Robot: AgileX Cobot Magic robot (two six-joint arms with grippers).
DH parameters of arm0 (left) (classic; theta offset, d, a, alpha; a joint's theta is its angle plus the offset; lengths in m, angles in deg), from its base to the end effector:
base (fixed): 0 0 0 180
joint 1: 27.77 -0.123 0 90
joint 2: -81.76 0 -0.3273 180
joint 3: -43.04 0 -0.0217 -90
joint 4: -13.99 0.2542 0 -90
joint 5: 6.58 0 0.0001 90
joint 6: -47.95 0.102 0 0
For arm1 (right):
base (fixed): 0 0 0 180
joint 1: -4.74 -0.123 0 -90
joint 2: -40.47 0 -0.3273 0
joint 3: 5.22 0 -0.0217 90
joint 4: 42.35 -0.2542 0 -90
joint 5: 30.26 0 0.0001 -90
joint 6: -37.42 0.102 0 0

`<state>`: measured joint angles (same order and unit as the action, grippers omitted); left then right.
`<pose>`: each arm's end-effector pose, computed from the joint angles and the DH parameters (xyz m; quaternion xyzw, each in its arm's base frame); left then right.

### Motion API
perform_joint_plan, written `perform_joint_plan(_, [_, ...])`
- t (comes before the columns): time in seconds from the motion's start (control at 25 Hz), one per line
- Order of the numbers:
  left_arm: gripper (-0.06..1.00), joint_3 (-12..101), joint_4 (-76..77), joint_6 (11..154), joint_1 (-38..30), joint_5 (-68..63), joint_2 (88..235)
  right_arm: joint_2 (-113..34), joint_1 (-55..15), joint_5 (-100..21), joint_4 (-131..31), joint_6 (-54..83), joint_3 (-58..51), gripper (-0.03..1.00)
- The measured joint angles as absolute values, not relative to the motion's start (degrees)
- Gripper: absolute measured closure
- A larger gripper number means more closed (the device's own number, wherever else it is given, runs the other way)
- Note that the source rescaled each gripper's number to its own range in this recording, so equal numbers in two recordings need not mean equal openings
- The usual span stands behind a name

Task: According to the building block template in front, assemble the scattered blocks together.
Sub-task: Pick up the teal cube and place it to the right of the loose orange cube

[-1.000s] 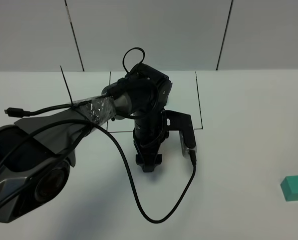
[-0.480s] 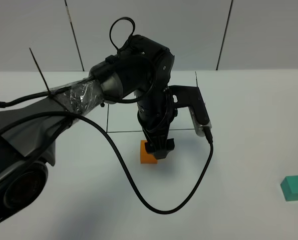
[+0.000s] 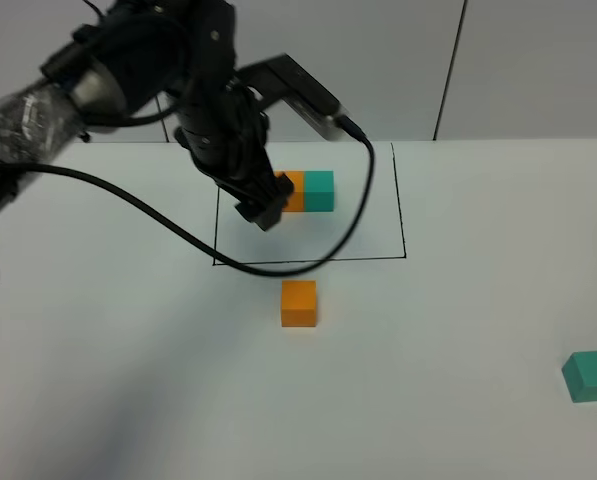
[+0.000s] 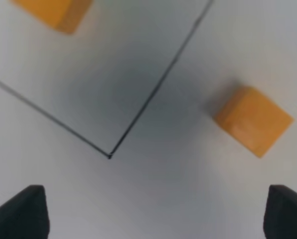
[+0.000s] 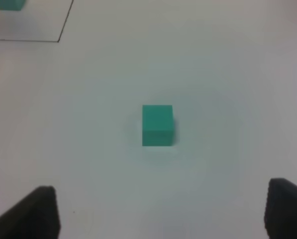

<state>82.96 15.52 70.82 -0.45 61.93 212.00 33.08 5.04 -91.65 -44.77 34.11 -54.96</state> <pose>0.4476 -0.2284 0.2980 0.4192 0.8890 0.0060 0.1840 -0.0333 0.0040 0.2726 -0.0234 0.8590 0.0050 0.5114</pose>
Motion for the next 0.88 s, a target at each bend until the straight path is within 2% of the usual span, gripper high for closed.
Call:
perform_joint_plan(0.32, [0.01,79.06,11.72,65.67,-13.98,61.82,204.34,33.08,5.04,-91.65,-44.77,34.11,-54.96,0.27])
perform_joint_plan(0.44, [0.03,71.85,11.51,65.51,-18.5,61.58,199.78,33.08,5.04,-91.65,-44.77,34.11,-54.96,0.27])
perform_joint_plan(0.64, [0.04,55.58,11.56,64.59,-23.8,53.09,188.42,33.08,5.04,-91.65,-44.77,34.11,-54.96,0.27])
perform_joint_plan(0.88, [0.06,38.57,12.05,60.55,-25.24,48.15,172.45,33.08,5.04,-91.65,-44.77,34.11,-54.96,0.27])
